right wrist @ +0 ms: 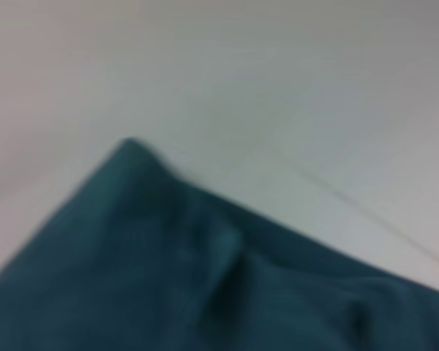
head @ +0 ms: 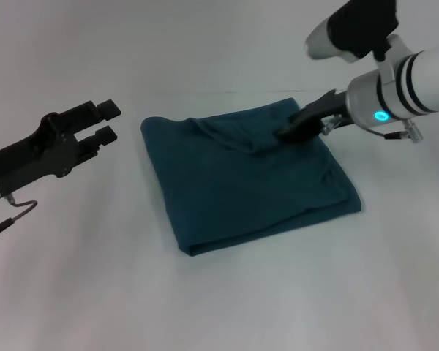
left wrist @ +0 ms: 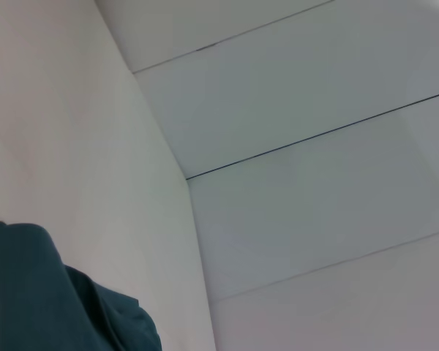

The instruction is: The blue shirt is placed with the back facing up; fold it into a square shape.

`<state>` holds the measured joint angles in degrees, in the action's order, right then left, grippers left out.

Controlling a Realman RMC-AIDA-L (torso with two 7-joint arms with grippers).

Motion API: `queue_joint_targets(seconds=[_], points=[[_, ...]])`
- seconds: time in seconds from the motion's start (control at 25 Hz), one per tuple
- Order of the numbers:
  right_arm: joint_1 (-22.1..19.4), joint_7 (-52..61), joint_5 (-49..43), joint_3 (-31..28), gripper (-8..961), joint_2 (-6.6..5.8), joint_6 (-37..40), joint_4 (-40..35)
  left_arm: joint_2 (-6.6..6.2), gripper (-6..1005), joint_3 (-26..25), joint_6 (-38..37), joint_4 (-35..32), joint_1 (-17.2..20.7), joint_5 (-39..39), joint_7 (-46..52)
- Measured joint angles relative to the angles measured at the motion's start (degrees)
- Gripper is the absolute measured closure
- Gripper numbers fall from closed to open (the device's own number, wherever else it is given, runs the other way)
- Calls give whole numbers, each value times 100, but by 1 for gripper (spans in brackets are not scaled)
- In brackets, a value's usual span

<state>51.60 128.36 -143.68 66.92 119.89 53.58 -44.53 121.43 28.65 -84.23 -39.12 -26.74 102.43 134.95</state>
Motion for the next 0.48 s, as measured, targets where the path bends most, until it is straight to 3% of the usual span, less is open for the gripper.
queue_joint_targets(seconds=[0.48], points=[[-17, -1038, 286, 605, 567, 28, 210, -168, -15, 401, 0, 20, 1, -31, -71, 38]])
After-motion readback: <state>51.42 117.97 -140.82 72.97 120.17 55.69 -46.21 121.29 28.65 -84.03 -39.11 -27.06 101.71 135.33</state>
